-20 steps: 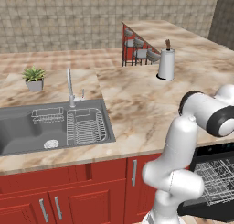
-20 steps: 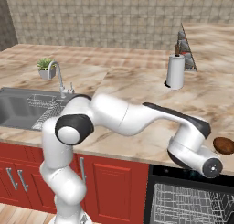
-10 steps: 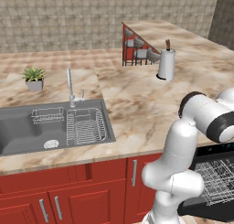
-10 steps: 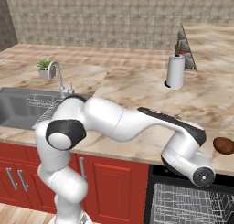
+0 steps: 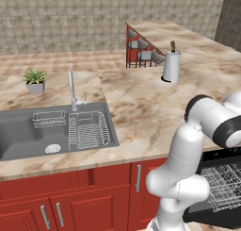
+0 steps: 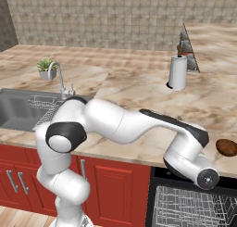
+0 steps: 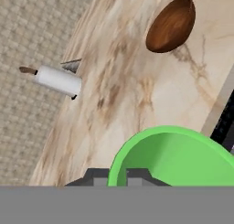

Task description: Pick up the cup and bowl from the counter, place them in the dishwasher, and close the dishwasher door.

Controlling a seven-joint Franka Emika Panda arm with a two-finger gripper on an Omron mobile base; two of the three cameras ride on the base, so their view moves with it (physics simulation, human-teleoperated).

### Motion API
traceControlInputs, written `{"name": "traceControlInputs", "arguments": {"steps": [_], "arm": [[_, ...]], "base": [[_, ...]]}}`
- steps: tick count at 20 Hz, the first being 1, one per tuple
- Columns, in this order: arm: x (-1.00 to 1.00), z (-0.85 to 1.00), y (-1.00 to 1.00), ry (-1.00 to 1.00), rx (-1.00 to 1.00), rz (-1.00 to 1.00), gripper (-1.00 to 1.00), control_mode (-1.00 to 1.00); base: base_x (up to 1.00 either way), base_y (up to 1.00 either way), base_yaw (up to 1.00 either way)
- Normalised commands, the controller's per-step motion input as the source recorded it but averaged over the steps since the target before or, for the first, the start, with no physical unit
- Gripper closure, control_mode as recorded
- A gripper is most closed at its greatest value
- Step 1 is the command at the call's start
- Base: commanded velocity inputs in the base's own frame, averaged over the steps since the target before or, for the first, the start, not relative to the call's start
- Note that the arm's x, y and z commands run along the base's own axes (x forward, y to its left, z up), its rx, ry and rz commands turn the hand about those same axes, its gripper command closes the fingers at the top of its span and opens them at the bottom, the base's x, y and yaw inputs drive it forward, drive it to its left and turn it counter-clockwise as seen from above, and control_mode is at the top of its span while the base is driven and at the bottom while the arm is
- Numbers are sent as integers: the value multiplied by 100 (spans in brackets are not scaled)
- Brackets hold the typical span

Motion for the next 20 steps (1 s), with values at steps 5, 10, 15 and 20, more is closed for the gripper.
{"name": "traceControlInputs", "arguments": {"steps": [5, 10, 15, 20], "arm": [[-49, 0, -10, -6, 16, -1, 100, -100], [-35, -4, -6, -7, 5, 0, 100, -100], [-14, -28, 0, -3, 0, 0, 100, -100], [-9, -48, 0, 0, 0, 0, 100, -100]], "base": [[0, 0, 0], [0, 0, 0], [0, 0, 0], [0, 0, 0]]}}
